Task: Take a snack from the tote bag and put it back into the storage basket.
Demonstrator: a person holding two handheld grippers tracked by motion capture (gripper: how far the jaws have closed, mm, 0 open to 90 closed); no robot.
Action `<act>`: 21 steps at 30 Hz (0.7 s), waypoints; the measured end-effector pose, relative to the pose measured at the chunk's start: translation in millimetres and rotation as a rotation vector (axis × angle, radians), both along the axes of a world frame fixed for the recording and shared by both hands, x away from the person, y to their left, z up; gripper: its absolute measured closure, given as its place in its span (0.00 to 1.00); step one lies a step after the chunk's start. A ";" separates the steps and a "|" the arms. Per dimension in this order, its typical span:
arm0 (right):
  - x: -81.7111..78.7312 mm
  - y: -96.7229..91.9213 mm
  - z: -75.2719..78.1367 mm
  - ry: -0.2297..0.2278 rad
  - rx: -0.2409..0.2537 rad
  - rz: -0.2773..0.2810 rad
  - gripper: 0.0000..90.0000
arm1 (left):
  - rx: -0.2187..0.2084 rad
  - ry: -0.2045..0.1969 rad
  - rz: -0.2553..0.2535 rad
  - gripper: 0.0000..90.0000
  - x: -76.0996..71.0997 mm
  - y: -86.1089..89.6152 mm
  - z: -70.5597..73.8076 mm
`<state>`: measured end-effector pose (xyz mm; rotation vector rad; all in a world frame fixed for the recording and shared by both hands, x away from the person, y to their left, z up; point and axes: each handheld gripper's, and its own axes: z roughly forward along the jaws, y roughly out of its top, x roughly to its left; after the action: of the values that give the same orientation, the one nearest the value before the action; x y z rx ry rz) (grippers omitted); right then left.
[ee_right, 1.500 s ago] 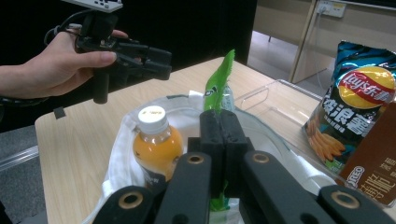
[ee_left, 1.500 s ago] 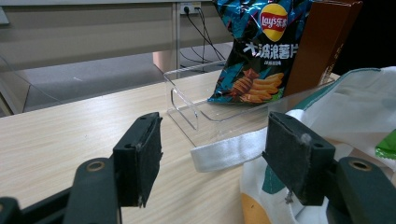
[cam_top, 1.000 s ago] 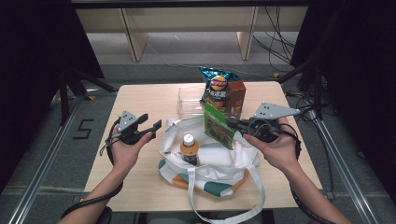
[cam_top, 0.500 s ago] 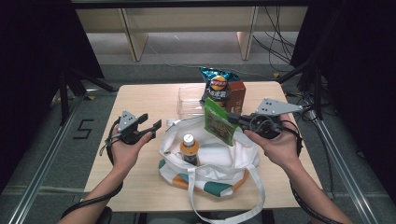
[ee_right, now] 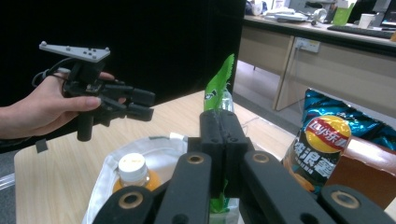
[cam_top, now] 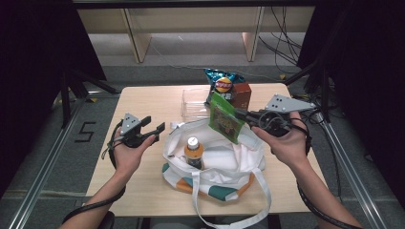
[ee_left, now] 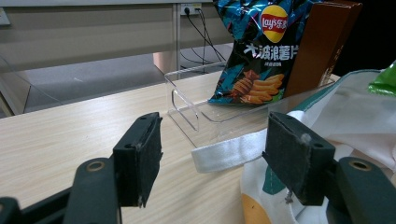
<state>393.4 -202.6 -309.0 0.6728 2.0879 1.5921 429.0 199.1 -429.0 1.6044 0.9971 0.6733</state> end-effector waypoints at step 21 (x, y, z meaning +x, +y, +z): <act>6.9 0.9 7.0 0.004 0.027 -0.006 1.00 | -0.002 -0.001 0.001 0.39 0.1 0.5 0.3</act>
<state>400.3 -201.7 -302.0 0.6910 2.0685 1.6198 429.1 199.6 -428.7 1.6019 0.9980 0.6739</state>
